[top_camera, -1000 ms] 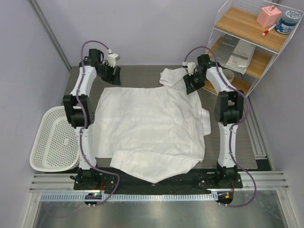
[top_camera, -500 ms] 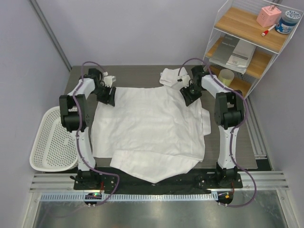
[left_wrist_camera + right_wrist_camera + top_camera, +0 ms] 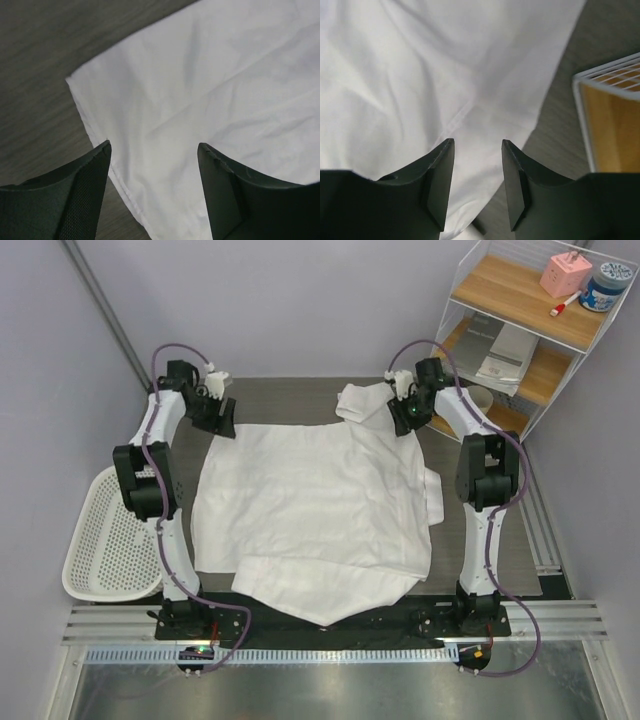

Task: Fold and stack the long sleeve shirts
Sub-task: Fold the shirt

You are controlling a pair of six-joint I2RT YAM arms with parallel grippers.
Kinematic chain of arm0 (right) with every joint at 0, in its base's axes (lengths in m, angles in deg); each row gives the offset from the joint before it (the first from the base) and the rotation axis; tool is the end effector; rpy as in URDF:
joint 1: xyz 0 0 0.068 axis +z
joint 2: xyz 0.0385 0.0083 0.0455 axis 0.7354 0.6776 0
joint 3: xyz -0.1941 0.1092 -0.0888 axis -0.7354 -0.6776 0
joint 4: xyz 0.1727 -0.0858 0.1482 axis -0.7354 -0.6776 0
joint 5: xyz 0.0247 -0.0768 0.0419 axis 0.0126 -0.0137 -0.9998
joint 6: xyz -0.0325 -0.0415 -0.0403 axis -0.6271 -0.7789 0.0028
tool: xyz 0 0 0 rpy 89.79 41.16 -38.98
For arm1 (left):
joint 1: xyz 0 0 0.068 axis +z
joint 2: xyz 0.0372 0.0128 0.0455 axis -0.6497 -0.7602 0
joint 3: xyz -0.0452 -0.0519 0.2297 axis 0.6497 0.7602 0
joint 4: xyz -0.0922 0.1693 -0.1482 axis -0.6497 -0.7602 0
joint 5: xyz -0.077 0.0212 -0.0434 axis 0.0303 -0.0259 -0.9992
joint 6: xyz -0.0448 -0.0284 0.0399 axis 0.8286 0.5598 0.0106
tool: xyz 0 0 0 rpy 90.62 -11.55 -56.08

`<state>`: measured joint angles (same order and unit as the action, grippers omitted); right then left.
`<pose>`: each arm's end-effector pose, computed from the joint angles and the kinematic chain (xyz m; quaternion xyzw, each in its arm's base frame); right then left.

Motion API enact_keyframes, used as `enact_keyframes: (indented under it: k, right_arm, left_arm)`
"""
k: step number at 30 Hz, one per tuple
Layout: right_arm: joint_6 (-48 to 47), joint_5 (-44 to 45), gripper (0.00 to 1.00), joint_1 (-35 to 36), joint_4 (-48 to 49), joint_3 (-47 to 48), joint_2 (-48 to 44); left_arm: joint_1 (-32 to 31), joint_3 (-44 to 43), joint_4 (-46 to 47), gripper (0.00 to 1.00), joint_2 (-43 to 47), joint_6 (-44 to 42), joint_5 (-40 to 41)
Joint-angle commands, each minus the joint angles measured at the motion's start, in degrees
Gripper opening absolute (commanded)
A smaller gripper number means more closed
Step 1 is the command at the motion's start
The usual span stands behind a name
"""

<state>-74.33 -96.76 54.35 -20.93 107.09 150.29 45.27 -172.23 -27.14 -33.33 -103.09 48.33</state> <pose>0.4442 0.0687 0.1692 -0.3078 0.9139 0.0881 0.2494 0.4286 0.0123 0.1884 0.1931 0.9340 -0.1679 0.2493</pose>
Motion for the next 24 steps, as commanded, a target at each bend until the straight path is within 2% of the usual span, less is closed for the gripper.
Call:
enact_keyframes:
  k: [1,7,9,13,17,24]
  right_arm:
    - [6.0,3.5,0.48,-0.9,7.0,6.3,1.6]
    - [11.9,7.5,0.47,-0.9,17.2,3.0,2.4]
    - [13.0,9.6,0.40,-0.9,21.0,1.1,2.4]
    - [12.0,12.6,0.37,-0.8,25.5,-1.9,1.8]
    - [11.0,14.0,0.43,-0.8,29.9,-7.1,1.3]
    - [12.3,14.1,0.46,-0.9,32.8,-7.6,2.9]
  left_arm:
    - [0.2,-9.1,0.8,0.72,-3.0,1.3,-5.3]
    - [0.1,-7.5,7.9,0.72,-3.4,4.9,-6.2]
    - [0.1,-6.9,9.8,0.72,-3.5,6.0,-6.7]
    - [0.2,-6.6,10.6,0.73,-4.1,6.1,-6.7]
    - [0.2,-6.5,11.3,0.74,-4.1,5.9,-6.5]
    - [0.1,-6.4,11.9,0.75,-4.2,6.4,-6.6]
